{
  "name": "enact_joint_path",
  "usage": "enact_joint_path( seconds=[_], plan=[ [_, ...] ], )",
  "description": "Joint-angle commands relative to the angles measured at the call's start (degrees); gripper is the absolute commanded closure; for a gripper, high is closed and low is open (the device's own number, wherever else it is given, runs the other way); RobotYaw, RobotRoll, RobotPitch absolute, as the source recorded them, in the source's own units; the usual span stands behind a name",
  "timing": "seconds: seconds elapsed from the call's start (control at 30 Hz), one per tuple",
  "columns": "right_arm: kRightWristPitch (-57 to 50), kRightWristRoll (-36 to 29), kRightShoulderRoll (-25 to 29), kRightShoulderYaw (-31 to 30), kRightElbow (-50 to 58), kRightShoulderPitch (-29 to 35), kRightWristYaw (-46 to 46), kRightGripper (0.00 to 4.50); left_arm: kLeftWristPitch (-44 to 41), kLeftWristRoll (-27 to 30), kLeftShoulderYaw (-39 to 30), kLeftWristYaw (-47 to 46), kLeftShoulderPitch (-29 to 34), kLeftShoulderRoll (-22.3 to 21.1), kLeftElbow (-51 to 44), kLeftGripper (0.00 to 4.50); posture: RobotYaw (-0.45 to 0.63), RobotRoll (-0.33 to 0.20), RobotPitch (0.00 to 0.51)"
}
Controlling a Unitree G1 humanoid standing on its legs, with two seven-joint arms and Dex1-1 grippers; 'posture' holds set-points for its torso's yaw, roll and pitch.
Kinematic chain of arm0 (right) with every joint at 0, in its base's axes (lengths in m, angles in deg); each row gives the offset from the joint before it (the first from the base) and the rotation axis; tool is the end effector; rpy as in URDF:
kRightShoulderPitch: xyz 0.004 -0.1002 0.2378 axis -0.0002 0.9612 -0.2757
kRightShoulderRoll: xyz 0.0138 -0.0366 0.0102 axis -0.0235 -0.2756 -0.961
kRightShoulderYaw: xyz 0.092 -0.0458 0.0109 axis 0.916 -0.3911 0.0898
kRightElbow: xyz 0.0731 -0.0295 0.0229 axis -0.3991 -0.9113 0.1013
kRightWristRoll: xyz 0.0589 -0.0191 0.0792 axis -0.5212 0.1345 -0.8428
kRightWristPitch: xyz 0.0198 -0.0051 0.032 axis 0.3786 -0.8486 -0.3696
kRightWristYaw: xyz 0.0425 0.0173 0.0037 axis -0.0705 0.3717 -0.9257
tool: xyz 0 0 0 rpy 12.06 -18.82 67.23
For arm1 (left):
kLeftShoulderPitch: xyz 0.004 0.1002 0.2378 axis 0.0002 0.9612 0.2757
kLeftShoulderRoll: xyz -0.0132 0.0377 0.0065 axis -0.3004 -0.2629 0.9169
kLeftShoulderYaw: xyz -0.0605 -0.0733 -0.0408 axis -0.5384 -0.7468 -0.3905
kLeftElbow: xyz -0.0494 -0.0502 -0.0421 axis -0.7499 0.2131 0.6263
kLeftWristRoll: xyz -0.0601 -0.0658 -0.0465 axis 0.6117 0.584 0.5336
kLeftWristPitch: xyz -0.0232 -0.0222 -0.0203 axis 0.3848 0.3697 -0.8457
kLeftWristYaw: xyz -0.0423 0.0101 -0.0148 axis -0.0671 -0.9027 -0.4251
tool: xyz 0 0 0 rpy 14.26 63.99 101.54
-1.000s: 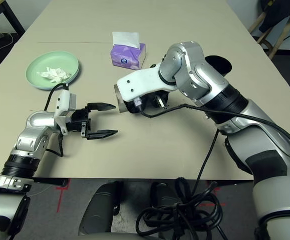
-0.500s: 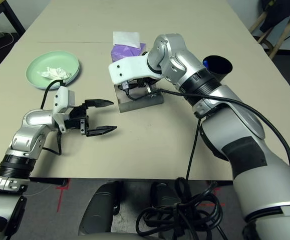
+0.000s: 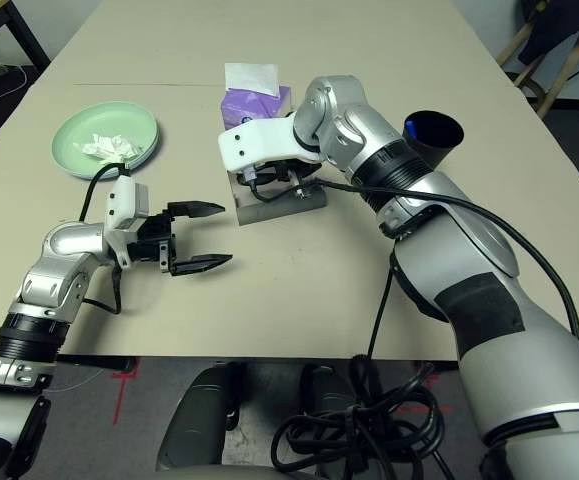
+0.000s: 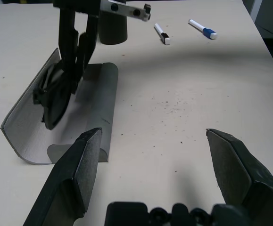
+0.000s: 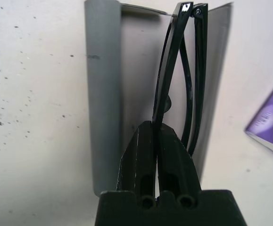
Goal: Organize and tidy the items on the table.
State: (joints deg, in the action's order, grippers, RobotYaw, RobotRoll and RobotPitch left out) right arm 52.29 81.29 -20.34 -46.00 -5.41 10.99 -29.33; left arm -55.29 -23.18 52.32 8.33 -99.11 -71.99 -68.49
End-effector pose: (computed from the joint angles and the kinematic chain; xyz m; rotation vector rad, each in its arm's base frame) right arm 0.3580 -0.0725 0.2723 -1.4700 0.4310 1.2125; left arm 0.2814 0.2226 0.1506 0.3673 -0.0677 -1.2914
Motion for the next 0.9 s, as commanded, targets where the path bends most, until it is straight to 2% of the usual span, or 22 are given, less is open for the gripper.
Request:
enact_joint_path(
  seconds=[0.03, 0.4, 0.9],
  plan=[
    [-0.82, -0.01, -0.42, 0.35, 0.97, 1.09, -0.96, 4.46, -0.62, 0.63, -0.25, -0.24, 0.99, -0.32, -2.21, 0.00, 0.26, 0.000, 0.200],
    [-0.20, 0.55, -0.86, 0.02, -1.10, 1.01, -0.90, 4.46, -1.32, 0.87, -0.38, -0.93, 2.22, -0.47, -3.89, 0.00, 0.27, 0.000, 0.206],
    [5.72, 2.58, -0.22, -0.32, -6.85, -3.26, -2.87, 4.46, -0.06, 0.40, -0.24, -3.08, 2.68, 1.46, -4.09, 0.00, 0.28, 0.000, 0.198]
  ],
)
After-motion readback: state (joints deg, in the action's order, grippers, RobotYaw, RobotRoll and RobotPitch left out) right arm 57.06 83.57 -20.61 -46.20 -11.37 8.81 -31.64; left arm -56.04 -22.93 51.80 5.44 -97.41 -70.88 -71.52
